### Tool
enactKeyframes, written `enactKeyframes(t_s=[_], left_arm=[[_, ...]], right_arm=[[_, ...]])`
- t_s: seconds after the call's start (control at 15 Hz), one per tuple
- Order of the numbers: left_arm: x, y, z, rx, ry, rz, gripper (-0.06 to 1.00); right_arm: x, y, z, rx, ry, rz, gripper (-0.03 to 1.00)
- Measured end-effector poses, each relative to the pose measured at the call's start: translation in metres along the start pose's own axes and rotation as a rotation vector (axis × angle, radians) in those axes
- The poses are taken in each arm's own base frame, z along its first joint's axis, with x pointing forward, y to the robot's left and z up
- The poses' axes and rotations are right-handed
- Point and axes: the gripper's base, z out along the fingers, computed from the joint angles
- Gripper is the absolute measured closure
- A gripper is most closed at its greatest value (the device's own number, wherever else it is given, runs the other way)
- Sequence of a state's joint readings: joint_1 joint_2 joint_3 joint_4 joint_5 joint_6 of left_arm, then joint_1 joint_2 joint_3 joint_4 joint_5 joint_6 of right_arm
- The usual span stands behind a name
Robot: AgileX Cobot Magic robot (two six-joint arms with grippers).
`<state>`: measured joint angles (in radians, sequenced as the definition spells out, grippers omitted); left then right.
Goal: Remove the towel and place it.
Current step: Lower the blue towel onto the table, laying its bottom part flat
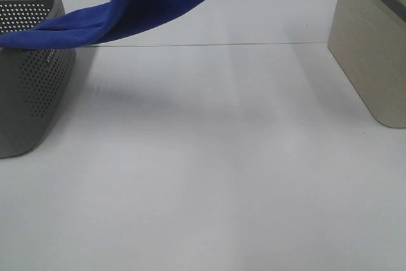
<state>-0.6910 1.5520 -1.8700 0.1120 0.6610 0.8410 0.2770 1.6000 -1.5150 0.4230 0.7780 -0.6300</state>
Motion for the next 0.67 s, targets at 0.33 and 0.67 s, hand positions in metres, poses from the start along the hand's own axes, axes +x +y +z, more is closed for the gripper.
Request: enactKeyframes(t_s=[0.33,0.67], left_arm=[[-0.002,0.011,0.0,-0.103,-0.043,0.034,0.94],[0.014,0.022,0.001,-0.15,-0.006,0.03,0.94]], right_arm=[[-0.048,-0.024,-0.049,0.303,-0.102,-0.149,0.95],[-0.055,-0.031,-0.057,0.39,-0.126,-0.218,0.95]])
